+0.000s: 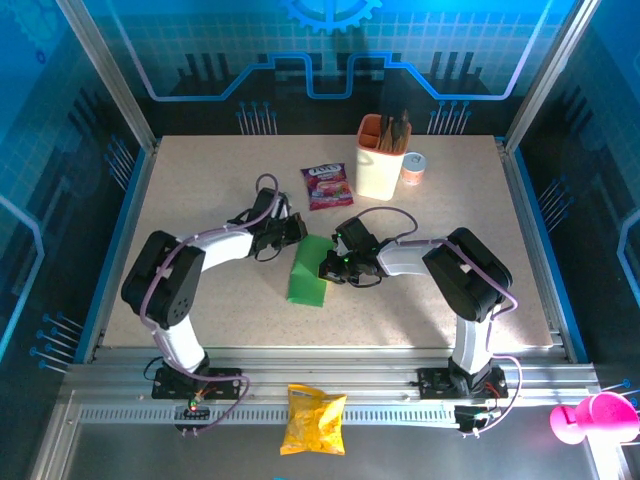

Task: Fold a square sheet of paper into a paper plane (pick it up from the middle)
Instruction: First fold in half a square sheet of paper at the center of the table.

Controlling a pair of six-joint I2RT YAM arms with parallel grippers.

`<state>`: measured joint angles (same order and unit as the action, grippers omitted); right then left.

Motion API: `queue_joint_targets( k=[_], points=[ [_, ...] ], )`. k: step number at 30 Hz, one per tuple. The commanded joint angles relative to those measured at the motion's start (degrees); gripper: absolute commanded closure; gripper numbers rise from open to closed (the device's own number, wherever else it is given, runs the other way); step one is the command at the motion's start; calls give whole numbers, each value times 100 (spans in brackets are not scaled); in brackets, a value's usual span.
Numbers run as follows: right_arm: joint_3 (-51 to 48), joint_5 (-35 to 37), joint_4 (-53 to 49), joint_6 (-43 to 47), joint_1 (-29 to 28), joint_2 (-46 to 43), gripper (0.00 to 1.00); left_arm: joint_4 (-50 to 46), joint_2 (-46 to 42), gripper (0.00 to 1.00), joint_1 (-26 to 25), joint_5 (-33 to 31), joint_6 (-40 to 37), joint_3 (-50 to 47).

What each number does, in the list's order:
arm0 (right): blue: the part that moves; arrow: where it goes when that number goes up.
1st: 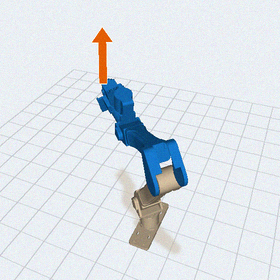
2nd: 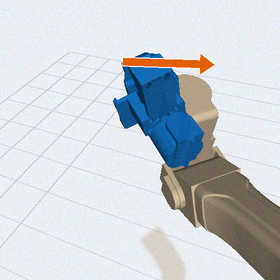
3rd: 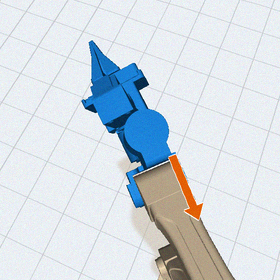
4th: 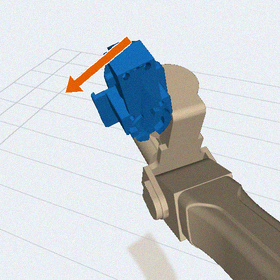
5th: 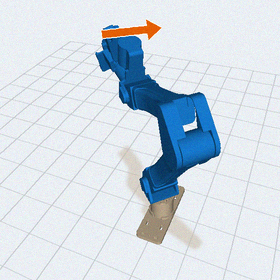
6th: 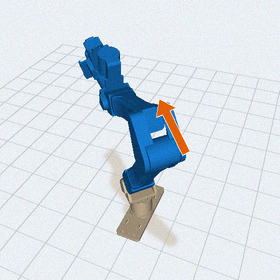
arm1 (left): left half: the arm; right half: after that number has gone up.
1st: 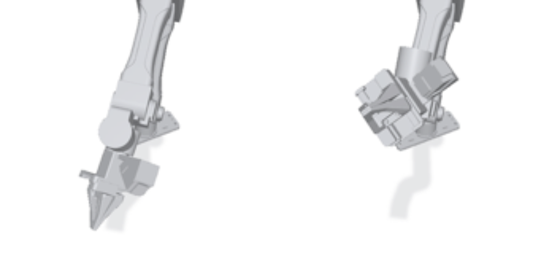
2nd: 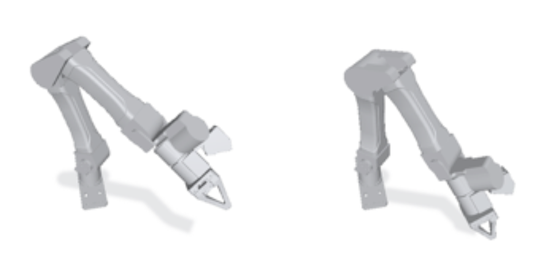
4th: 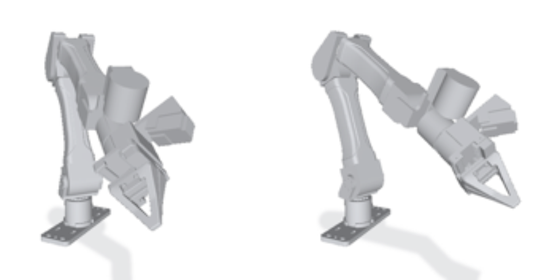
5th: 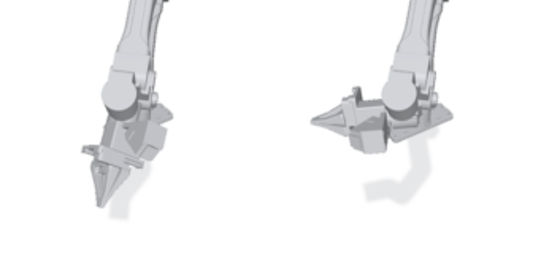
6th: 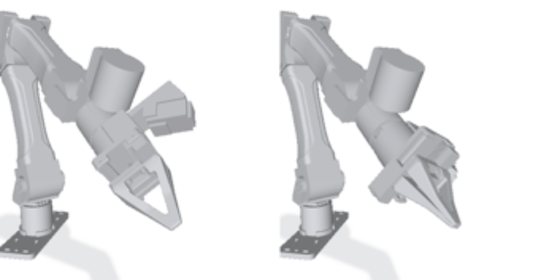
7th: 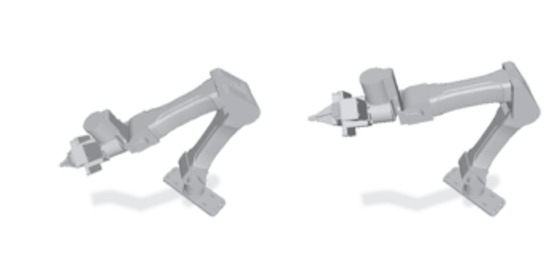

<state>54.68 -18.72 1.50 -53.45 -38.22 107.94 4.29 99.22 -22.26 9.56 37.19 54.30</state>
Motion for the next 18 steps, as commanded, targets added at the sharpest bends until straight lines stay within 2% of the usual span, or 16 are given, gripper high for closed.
queue_joint_targets(
  k=[1,8,14,18],
  points=[
    [-64,284,-949,272,64,324,100,-77,-603,97,-86,291,56,-499],
    [148,185,-1141,477,148,429,100,245,-321,97,-166,394,78,-886],
    [140,192,-1195,520,157,421,100,433,142,98,-158,102,170,-1095],
    [114,202,-1197,520,157,412,100,476,49,99,-165,179,201,-1210]
  ],
)
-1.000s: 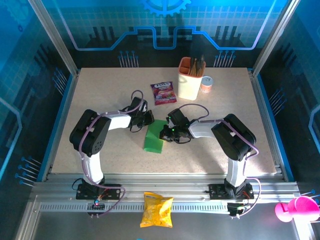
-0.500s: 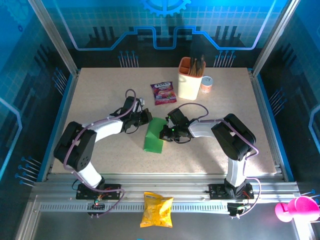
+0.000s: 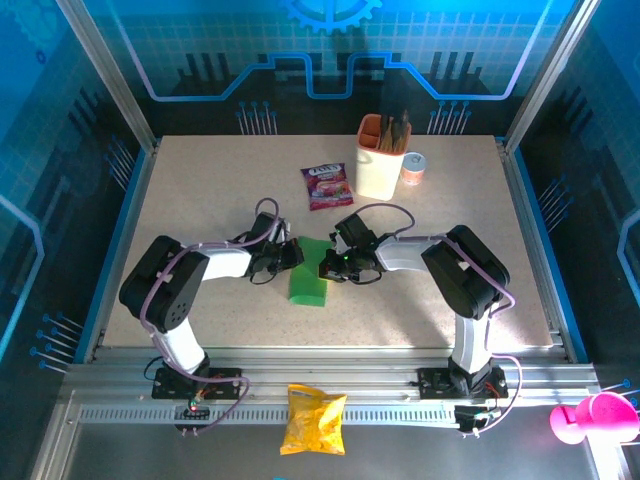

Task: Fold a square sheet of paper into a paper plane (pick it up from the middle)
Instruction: First fold in half a square sheet of paper at the center of the table.

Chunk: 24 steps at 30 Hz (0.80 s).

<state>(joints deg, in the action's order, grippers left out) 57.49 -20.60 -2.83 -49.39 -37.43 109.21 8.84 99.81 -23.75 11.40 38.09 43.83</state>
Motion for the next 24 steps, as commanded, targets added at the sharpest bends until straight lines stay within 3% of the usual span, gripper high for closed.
queue_joint_targets(
  k=[1,12,24],
  points=[
    [-176,383,-763,108,87,282,100,-5,-126,99,-16,31,120,-190],
    [-213,399,-729,116,104,286,100,-549,-1588,97,-386,249,232,-657],
    [-291,390,-666,122,113,291,100,46,-1247,98,-789,6,604,-1665]
  ],
)
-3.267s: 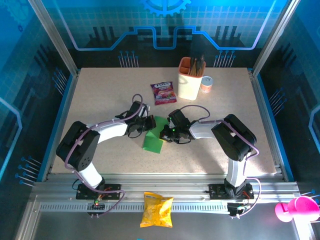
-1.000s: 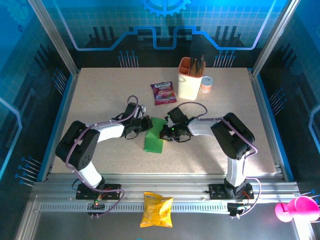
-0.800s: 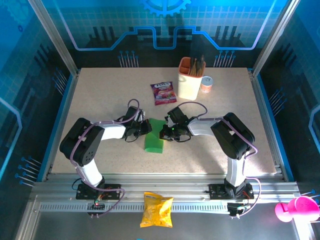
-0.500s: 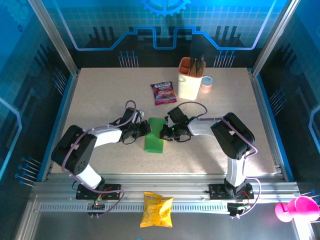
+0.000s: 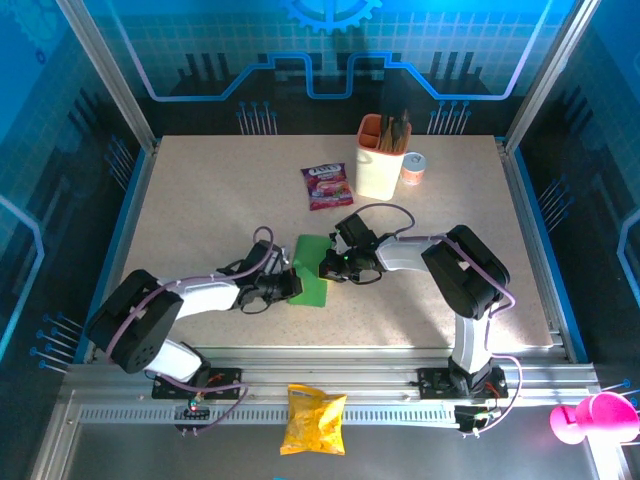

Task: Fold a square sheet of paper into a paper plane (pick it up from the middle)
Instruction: First fold in half a square sheet of paper at the center of the table.

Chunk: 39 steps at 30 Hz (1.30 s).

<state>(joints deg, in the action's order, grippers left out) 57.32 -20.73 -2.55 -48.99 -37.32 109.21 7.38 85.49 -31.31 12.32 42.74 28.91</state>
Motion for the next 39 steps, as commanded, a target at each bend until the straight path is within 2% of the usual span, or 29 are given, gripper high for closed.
queue_joint_targets(
  k=[1,5,15,25,33,39],
  points=[
    [-287,403,-695,83,102,278,100,250,242,98,-33,-83,146,-220],
    [-309,398,-679,87,99,261,100,254,121,98,-33,-59,182,-315],
    [-333,393,-681,130,124,242,100,-556,-921,97,-34,-163,140,-15],
    [-292,363,-698,187,154,268,100,-333,-585,97,-51,-64,121,-65],
    [-278,342,-691,238,155,295,100,-437,-402,97,-80,-351,-36,-278],
    [-170,383,-808,462,161,292,100,-621,-674,97,-88,-332,41,-116]
  ],
)
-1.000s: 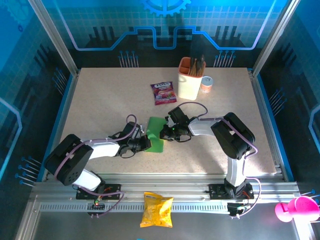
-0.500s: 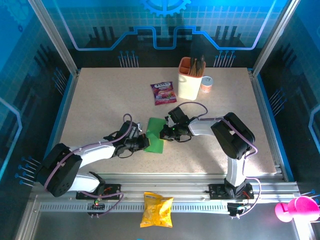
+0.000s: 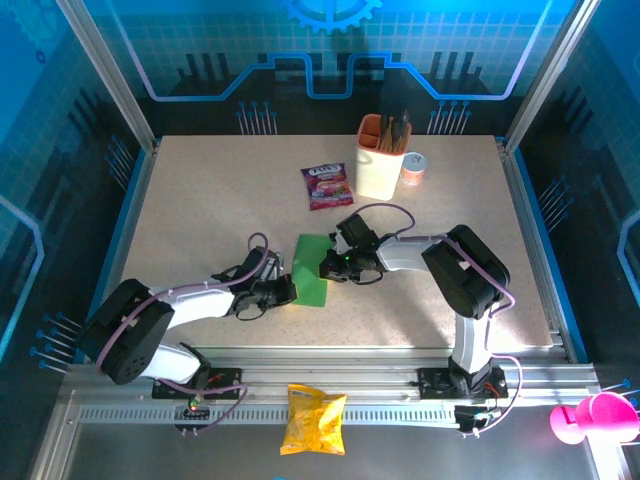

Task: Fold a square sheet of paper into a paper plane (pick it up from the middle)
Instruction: First fold in half a square sheet of paper at the center of the table.

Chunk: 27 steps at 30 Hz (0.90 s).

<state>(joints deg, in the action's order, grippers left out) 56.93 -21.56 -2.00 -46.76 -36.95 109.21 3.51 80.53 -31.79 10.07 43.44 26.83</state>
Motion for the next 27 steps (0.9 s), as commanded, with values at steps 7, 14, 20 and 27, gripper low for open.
queue_joint_targets(
  k=[7,14,20,27],
  points=[
    [69,606,-1152,777,129,243,100,-658,-194,93,53,-240,-149,1157],
    [312,781,-1532,1363,134,298,100,-288,985,94,461,248,-354,2256],
    [304,715,-1522,1416,149,382,100,-335,1755,96,577,236,-630,2841],
    [241,663,-1461,1402,155,415,100,-292,2229,96,805,40,-849,3058]
  ],
)
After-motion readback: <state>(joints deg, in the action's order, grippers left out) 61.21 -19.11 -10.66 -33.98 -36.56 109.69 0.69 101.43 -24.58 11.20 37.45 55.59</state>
